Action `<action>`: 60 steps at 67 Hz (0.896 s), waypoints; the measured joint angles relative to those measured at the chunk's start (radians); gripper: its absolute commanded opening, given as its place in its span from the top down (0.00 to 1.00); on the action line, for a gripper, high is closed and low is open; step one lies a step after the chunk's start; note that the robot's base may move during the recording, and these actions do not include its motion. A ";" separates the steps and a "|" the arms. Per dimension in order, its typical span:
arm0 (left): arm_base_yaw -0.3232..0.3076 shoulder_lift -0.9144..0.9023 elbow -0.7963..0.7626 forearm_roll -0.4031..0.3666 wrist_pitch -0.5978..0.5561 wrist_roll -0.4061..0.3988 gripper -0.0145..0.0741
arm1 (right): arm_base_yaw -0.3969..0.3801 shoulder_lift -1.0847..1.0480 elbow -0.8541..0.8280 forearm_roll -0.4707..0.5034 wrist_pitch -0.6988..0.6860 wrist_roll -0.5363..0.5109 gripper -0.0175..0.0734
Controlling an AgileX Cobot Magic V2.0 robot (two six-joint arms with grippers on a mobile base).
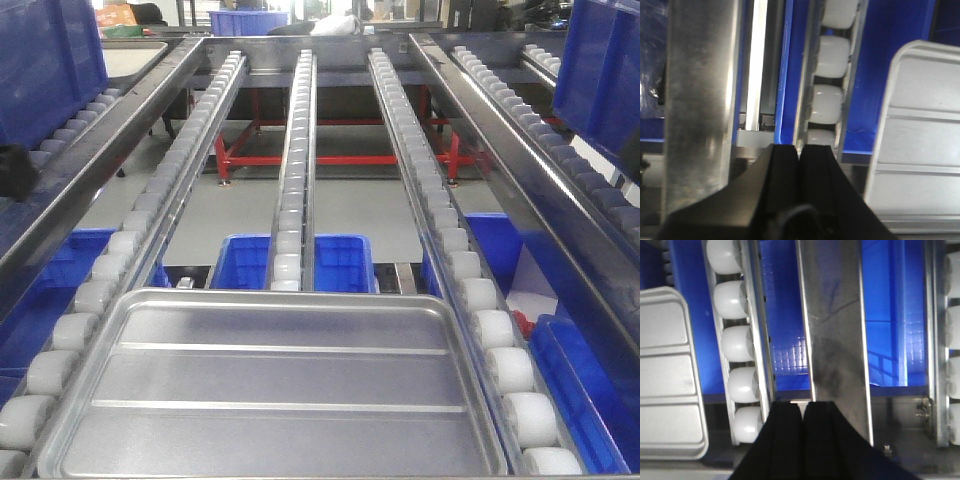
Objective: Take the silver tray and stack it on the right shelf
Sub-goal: 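Position left and right grippers over opposite rims of the silver tray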
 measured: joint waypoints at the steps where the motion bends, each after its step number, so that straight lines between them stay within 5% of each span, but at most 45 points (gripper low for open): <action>1: -0.010 0.005 -0.006 0.007 0.001 -0.013 0.94 | 0.014 0.010 -0.004 -0.021 0.000 0.043 0.72; 11: -0.102 0.072 -0.065 0.031 0.015 -0.111 0.94 | 0.183 0.126 -0.065 -0.220 0.009 0.324 0.72; 18: -0.133 0.127 -0.095 0.044 0.019 -0.162 0.94 | 0.283 0.209 -0.136 -0.282 0.024 0.431 0.72; 30: -0.196 0.206 -0.138 0.125 0.066 -0.218 0.94 | 0.389 0.346 -0.266 -0.287 0.054 0.440 0.72; 60: -0.205 0.231 -0.143 0.136 0.046 -0.268 0.94 | 0.395 0.410 -0.312 -0.253 0.070 0.445 0.72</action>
